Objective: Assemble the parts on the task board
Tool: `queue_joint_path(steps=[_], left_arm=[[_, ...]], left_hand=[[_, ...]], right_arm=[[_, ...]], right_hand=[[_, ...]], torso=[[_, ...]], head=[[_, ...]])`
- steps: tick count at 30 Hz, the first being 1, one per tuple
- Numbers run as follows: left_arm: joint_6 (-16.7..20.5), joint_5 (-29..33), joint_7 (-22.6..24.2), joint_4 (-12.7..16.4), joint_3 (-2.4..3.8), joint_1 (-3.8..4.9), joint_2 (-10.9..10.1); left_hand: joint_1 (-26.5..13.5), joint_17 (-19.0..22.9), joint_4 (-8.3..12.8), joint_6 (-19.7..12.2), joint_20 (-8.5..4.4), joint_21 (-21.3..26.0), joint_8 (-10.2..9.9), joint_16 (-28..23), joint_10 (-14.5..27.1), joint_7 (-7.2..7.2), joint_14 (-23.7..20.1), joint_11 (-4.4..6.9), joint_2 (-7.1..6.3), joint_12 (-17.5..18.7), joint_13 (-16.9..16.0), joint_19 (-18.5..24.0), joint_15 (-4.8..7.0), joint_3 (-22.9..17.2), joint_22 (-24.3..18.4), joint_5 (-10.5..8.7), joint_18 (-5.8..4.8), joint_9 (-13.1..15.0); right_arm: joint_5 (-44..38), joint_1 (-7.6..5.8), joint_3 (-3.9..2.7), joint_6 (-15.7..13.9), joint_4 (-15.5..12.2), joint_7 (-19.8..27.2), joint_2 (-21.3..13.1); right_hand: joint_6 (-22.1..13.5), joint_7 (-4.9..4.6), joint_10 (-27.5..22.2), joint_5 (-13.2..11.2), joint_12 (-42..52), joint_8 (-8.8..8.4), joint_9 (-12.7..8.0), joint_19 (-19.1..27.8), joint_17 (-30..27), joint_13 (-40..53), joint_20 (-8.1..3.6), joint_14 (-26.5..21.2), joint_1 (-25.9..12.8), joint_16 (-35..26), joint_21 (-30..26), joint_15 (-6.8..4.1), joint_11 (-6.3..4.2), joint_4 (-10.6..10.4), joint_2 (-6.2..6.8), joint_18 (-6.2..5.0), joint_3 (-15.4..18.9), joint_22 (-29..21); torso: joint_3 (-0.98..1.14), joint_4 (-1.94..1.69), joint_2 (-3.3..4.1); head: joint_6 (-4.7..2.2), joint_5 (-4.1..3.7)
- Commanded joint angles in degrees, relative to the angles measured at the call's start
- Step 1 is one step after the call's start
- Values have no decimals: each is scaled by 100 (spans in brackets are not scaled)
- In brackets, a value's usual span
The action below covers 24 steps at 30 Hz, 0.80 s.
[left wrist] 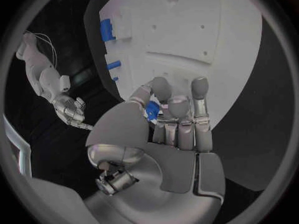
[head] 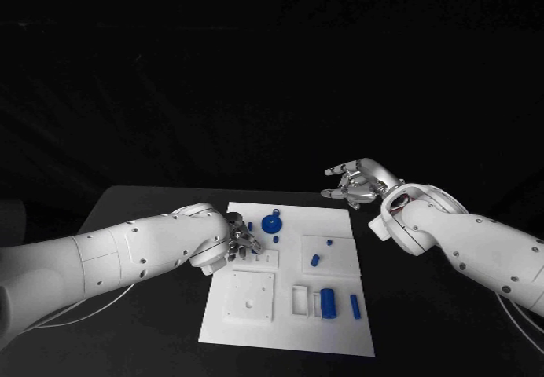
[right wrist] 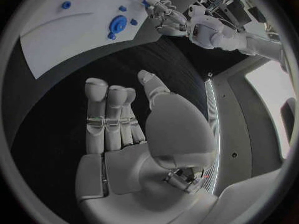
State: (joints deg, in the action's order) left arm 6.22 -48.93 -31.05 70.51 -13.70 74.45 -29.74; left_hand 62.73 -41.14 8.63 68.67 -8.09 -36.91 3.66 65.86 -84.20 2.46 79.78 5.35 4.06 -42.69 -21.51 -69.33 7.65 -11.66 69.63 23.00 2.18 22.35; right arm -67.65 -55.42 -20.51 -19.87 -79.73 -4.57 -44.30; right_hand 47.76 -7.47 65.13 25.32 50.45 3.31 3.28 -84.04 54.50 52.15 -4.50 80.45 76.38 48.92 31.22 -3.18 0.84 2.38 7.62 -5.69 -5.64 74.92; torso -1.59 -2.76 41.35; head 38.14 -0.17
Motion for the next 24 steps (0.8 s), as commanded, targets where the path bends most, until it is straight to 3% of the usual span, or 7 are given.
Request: queue_joint_path(steps=[1,16,24], left_arm=[[-74,-227,-54,26,2,-9,14],[-205,-284,-96,100,2,-37,15],[-266,-322,-118,138,2,-42,10]], left_hand=[[34,-8,-23,930,5,178,19,34,-248,-591,36,53,20,-40,6,-77,12,-9,197,-27,-56,4587],[44,-48,-72,973,34,555,18,75,-248,-600,36,45,43,-82,7,-214,-5,34,621,-76,-57,4703],[46,-62,-79,993,50,576,17,92,-248,-602,38,38,55,-99,3,-224,-13,42,627,-102,-53,4716]], right_arm=[[31,3,-5,39,0,57,4],[31,3,-7,75,11,42,11],[31,3,-7,93,22,37,18]], right_hand=[[-3,8,-37,25,-23,-14,-10,-131,-9,-7,13,-31,-66,-18,-27,-15,-7,40,-3,-59,8,346],[-4,8,-39,66,-23,-14,-9,-136,-13,-17,12,-31,-66,-22,-47,-16,-9,44,-7,-60,6,345],[-1,8,-41,91,-19,-14,-10,-140,-18,-22,11,-33,-72,-27,-76,-16,-8,51,-7,-61,0,343]], torso=[[0,3,-1],[2,4,-2],[-2,-1,-2]], head=[[22,5],[38,-6],[55,-7]])
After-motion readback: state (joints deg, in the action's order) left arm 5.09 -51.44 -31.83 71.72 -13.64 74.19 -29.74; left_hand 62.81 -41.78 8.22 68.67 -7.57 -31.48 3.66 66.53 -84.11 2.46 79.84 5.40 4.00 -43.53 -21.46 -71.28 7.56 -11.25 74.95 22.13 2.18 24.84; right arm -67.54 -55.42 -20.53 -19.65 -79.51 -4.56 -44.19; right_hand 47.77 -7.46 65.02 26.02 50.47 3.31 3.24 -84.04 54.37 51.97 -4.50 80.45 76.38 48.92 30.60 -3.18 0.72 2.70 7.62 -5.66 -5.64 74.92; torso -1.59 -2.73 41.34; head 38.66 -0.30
